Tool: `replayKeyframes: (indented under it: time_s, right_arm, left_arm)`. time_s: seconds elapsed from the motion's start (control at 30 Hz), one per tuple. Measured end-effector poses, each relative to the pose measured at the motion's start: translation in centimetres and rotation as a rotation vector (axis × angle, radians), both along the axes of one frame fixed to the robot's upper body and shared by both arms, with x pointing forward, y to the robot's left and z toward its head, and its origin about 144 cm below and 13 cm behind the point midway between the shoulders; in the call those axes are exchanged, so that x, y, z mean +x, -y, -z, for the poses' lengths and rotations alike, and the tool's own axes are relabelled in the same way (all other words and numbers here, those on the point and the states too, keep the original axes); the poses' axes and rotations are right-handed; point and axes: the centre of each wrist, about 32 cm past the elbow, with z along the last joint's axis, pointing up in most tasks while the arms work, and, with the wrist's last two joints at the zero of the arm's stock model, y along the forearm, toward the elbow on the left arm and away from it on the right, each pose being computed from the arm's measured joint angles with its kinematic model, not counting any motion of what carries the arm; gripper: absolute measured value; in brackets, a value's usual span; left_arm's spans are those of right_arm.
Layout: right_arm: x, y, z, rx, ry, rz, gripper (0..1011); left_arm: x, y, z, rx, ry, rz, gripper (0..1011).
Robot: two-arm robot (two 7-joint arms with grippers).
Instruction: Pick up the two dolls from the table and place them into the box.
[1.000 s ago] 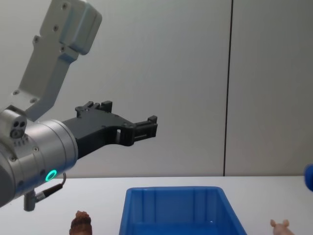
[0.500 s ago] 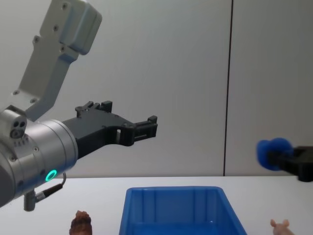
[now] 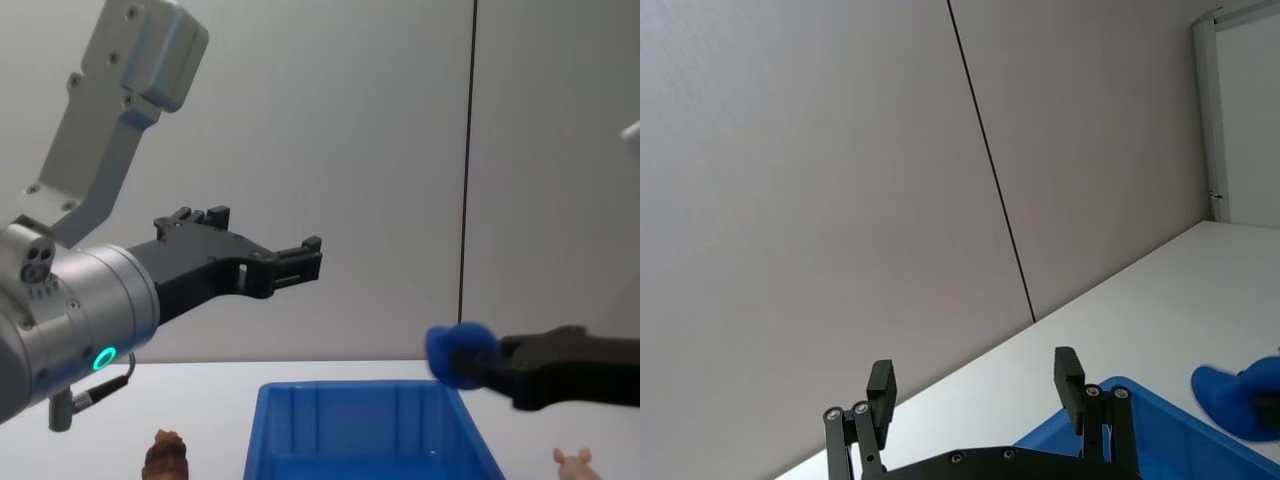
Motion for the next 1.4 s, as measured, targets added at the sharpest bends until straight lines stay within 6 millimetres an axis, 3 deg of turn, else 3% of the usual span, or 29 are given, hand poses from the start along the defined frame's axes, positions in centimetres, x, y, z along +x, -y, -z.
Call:
replayKeyframes:
  time_s: [0.53, 0.97, 1.4]
  right_arm:
    - [1.2, -2.7, 1.1, -0.021, -0.051, -0.069, 548]
    - [1.3, -2.7, 1.1, -0.01, -0.041, -0.045, 972]
    - [0.1, -0.4, 1.1, 0.007, -0.048, 0.098, 1003]
  left_arm:
    - [0.0, 0.0, 0.0, 0.0, 0.0, 0.0, 1001]
    - [0.0, 0.0, 0.0, 0.0, 0.0, 0.0, 1001]
    - [0.0, 0.0, 0.0, 0.0, 0.0, 0.0, 1001]
